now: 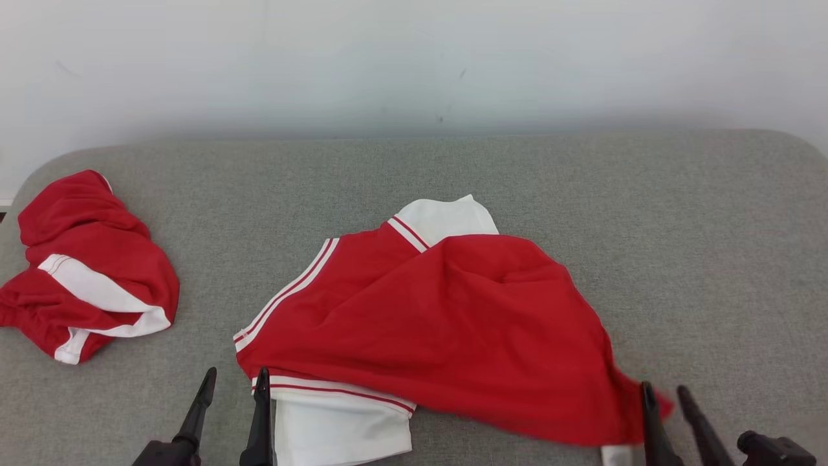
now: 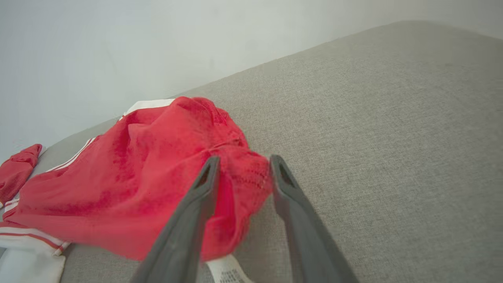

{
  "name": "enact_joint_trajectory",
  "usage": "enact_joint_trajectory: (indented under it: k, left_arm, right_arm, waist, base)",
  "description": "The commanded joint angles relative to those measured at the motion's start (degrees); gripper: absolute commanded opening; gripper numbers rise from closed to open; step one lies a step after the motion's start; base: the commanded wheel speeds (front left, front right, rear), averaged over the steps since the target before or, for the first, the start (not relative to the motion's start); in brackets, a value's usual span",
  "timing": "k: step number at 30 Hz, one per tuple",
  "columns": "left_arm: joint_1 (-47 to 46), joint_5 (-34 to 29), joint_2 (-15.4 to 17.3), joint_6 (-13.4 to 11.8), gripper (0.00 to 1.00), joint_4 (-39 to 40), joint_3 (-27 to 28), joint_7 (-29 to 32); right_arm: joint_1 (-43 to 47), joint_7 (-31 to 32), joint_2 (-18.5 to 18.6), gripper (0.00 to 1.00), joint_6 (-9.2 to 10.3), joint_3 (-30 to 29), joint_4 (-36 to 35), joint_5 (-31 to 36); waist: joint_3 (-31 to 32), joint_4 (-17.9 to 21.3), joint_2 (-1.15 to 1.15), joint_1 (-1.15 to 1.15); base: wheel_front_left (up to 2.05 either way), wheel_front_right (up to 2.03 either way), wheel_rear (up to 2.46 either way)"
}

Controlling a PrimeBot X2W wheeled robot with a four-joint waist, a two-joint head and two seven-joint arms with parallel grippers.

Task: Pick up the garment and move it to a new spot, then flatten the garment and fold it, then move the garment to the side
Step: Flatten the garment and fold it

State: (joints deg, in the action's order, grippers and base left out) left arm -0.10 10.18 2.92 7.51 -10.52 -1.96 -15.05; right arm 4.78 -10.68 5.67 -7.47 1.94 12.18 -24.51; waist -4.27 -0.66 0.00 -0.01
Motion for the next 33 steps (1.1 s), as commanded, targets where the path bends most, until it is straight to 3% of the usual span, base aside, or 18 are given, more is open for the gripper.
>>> enact_joint_trajectory:
  k: [1,17,33]
  left_arm:
    - [0.2,-0.2,0.0,-0.1,1.00,-0.1,0.2,-0.2]
    - [2.8,-1.9,0.5,-0.1,1.00,2.2,4.0,-0.2]
    - [4.9,-3.1,1.2,-0.1,1.00,4.3,7.5,-0.2]
  right_arm:
    - [-0.3,-0.6,0.1,1.00,-0.05,-1.0,-1.1,2.3]
    - [-4.0,-3.0,3.4,1.00,-0.05,-0.4,-2.7,6.4]
    - [-0.9,-4.5,3.2,1.00,-0.05,-0.9,-3.0,5.9]
  waist:
    - [0.4,0.0,0.00,0.01]
    - [3.5,-0.9,0.00,0.01]
    - [5.1,-1.9,0.00,0.01]
  base:
    - [0.00,0.00,0.00]
    - [0.00,0.00,0.00]
    - [0.00,0.00,0.00]
